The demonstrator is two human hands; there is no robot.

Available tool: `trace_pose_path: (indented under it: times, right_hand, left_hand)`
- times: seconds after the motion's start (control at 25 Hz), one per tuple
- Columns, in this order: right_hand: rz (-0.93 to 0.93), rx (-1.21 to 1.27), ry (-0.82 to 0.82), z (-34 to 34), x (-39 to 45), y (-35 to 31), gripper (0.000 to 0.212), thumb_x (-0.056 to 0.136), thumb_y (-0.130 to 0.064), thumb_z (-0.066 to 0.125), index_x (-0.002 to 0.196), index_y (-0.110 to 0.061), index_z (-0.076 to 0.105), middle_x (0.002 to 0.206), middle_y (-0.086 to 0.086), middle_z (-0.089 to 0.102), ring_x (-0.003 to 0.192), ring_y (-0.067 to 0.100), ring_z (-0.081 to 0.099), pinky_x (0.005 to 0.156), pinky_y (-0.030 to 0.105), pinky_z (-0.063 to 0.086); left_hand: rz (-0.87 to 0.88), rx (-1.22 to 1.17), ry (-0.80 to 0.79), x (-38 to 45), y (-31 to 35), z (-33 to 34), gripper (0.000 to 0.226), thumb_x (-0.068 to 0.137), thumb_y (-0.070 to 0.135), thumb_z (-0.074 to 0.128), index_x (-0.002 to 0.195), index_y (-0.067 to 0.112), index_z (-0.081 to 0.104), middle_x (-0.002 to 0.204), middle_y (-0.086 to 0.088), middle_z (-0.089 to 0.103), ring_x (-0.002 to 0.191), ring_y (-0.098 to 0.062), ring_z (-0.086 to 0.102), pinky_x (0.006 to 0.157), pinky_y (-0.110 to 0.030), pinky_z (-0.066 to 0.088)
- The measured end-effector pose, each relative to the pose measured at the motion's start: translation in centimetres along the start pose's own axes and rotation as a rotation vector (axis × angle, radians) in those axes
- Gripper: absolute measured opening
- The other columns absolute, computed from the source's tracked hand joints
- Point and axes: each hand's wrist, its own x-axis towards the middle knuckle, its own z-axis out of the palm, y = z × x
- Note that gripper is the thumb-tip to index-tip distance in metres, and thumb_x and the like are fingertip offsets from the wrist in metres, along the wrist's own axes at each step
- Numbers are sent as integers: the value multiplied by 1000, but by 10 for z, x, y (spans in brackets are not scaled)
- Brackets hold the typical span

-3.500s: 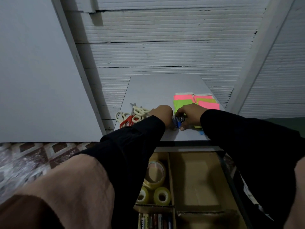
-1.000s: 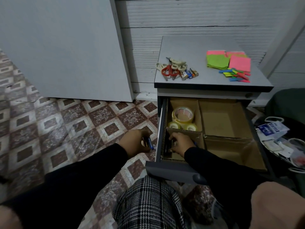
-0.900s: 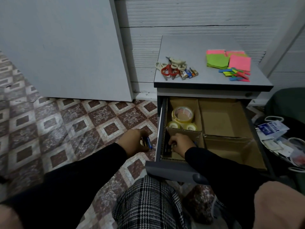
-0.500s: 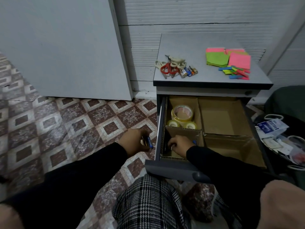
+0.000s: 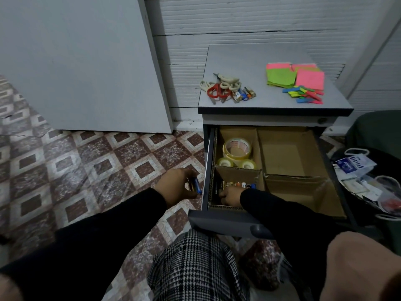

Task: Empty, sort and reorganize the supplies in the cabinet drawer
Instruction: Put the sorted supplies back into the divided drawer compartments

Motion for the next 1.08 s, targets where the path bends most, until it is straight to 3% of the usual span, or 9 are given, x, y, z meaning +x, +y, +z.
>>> trace_pose_path:
  times: [0.12,0.24,0.36,0.44,0.6,0.84,1.08]
  right_hand:
    - [-3,86,-5,-1,-2,3,37,97,-12,46,132,-8,52,138,9,50,120,23,50,88,26,42]
    - [47,273,-3,-4,-4,12,28,95,-10,46,116,-5,63,103,11,62,74,16,54,60,23,42]
    - [89,426,-58,-21,-17,27,20,95,-10,45,104,-9,63,78,8,57,55,14,49,55,27,43]
    - [35,536,-62,-39,-35,37,16,96,-7,46,100,-12,60,73,5,56,47,8,54,49,21,46]
    - [-29,722,105,-64,-63,62,17,95,-5,47,105,-12,58,88,2,61,59,5,59,51,14,51]
    - [1,926,387,-56,-78,103,21,94,-4,49,83,-18,60,84,3,62,59,8,54,46,11,45]
    - [2,931,472,-51,-78,122,23,95,-3,48,81,-19,59,87,2,62,58,7,54,47,11,45]
  left_hand:
    - [2,1,-16,-1,3,1,52,80,29,73,127,13,55,124,-3,60,112,-17,57,91,-26,45]
    - [23,7,-17,-1,7,-1,52,80,29,73,126,13,56,122,-4,62,111,-17,58,90,-25,45]
    - [37,-14,-21,1,15,-4,52,79,29,74,125,13,57,120,-4,63,107,-17,59,86,-24,44]
    - [60,-28,-31,4,27,-3,51,79,28,74,125,13,57,119,-4,63,105,-17,59,84,-23,44]
    - [133,-5,-115,21,62,11,47,82,26,71,125,15,57,117,-2,62,100,-13,57,77,-17,40]
    - [105,61,-347,66,100,53,51,80,23,72,126,8,56,125,-11,60,114,-26,56,95,-29,43]
    - [88,168,-482,82,110,85,34,93,18,54,125,10,57,128,-13,57,117,-28,54,100,-35,44]
